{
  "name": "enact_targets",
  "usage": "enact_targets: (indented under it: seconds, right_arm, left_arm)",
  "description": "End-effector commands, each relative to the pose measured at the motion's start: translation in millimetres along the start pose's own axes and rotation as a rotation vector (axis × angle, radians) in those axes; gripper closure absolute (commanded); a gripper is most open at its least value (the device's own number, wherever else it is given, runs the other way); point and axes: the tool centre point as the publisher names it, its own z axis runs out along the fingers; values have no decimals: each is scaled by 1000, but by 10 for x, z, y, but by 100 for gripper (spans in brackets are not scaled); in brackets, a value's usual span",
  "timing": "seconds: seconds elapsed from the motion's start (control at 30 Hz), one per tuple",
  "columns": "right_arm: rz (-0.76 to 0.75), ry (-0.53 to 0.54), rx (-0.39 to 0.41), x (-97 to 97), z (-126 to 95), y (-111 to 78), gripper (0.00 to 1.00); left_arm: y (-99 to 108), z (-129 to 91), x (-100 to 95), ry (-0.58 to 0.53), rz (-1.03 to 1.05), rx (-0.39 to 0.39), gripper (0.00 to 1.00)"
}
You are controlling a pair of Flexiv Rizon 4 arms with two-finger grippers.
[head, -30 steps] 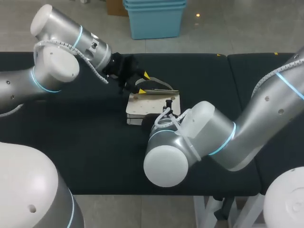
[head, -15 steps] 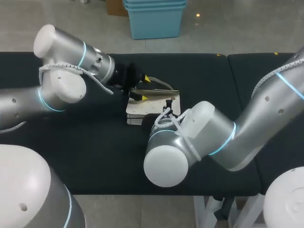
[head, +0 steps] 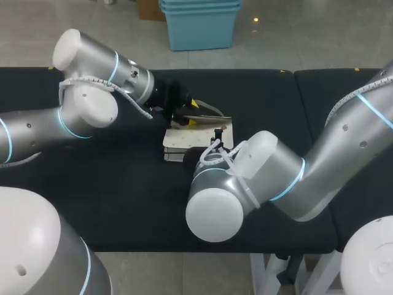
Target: Pick up the bag, open it, inspect its contents, close it, and place it on the opposite side
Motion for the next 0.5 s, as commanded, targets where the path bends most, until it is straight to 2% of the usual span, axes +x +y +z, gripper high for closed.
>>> enact_targets:
  seconds: [0.03, 0.17, 0.2, 0.23, 0.27, 0.5]
  right_arm:
    - [1, -14, -62, 31, 9, -32, 100]
    - [1, -14, -62, 31, 9, -32, 100]
    - [1, -14, -62, 31, 9, -32, 100]
    - [1, -14, -62, 31, 9, -32, 100]
    - [1, -14, -62, 31, 9, -32, 100]
    - [1, -14, -62, 31, 9, -32, 100]
  left_arm:
    - [8, 42, 1, 0, -2, 14, 55]
    - [13, 68, 13, 9, -12, 28, 62]
    - [16, 75, 14, 12, -14, 30, 75]
    - [18, 79, 15, 13, -15, 31, 93]
    - [20, 81, 16, 14, -16, 31, 100]
    - [67, 69, 8, 22, -46, 50, 100]
